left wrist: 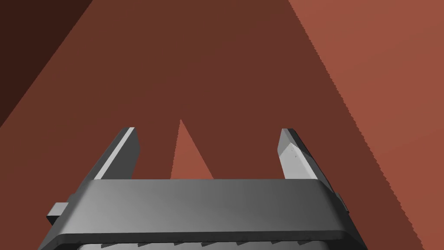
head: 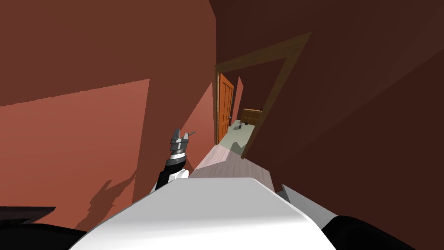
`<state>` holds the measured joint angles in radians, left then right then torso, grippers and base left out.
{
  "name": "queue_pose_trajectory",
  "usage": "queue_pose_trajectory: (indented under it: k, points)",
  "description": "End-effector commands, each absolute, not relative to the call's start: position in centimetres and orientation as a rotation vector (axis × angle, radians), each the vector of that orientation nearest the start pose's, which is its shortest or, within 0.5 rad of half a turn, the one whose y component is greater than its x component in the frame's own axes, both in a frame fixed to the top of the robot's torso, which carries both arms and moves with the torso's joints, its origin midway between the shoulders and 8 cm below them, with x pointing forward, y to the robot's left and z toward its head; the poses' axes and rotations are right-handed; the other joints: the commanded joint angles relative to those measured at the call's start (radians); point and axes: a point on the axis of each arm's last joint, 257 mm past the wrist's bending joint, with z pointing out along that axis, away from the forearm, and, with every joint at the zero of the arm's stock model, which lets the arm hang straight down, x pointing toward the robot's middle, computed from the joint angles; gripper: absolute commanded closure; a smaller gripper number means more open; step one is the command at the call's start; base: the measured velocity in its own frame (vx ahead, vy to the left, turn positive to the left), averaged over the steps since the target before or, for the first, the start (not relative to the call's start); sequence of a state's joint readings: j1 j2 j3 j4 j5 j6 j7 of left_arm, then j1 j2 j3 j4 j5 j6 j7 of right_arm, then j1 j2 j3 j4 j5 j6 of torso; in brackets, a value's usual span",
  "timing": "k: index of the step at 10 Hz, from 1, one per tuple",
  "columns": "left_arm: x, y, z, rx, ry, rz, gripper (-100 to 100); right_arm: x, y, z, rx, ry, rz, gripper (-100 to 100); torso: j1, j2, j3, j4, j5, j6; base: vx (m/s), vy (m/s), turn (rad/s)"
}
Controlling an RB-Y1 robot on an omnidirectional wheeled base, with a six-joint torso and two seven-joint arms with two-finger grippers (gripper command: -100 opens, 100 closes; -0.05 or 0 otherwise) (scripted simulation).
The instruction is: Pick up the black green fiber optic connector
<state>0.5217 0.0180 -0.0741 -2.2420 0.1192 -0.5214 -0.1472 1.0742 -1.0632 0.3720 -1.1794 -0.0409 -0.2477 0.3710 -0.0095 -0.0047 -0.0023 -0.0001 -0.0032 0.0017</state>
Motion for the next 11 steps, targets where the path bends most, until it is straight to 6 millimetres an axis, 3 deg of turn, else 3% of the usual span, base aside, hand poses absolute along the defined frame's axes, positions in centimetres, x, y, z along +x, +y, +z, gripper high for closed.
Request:
queue_pose_trajectory:
  k: [1, 11]
  points:
    - [34.8, 27.1, 0.3, -0.708, 0.622, -1.296, 0, -16.0, -57.5, -46.2, 0.562, 2.895, -0.202, 100, 0.000, 0.000, 0.000, 0.000, 0.000, 0.000, 0.084, -0.084, -0.227]
    - [34.8, 27.1, 0.3, -0.708, 0.622, -1.296, 0, -12.1, -55.3, -44.9, 0.247, 2.932, -0.164, 100, 0.002, 0.000, 0.000, 0.000, 0.000, 0.001, 0.087, -0.049, -0.226]
